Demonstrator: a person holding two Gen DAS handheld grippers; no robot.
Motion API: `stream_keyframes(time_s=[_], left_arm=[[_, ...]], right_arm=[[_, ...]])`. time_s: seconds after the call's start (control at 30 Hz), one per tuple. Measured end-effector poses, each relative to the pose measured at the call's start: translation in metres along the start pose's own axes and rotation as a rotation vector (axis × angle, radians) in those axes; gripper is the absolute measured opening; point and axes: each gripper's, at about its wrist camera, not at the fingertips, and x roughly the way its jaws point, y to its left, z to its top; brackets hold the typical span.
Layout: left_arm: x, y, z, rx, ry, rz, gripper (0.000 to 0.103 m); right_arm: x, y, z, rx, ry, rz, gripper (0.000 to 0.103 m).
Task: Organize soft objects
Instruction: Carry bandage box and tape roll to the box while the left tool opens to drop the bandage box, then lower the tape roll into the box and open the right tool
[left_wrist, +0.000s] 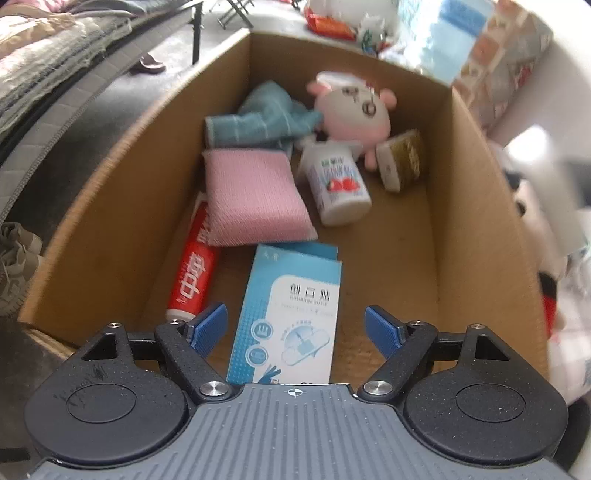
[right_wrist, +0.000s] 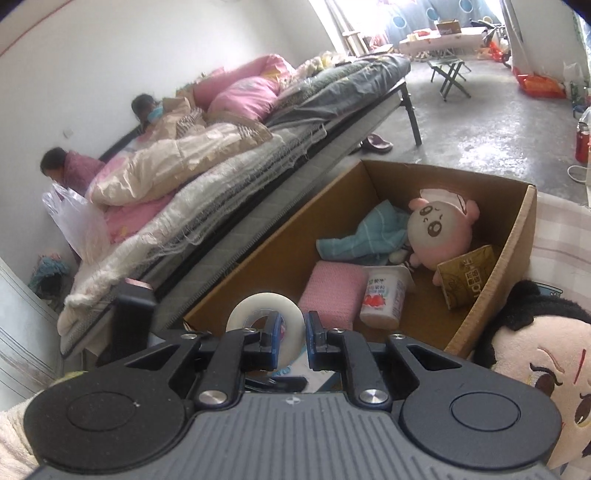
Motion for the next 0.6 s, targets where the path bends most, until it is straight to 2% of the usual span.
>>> stream_keyframes(time_s=[0.2,0.4,0.6], left_arm=[[-0.032,0.009,-0.002,-0.019,-0.139,-0.001,0.094],[-0.056,0.017,-0.010,-0.038,-0.285,0.010,0.095],[-0.065,0.027,-0.012,-0.061,-0.350,-0.016,0.095]], right_arm=[[0.025,0.002,0.016,-0.075,0.089,-0.108,0.015],[0.083,-0.010,0.032,-0.184,0.275,-0.294,0.015],[0.133,-0.016,0.033,-0.363,0.467,-0.479,0.015]])
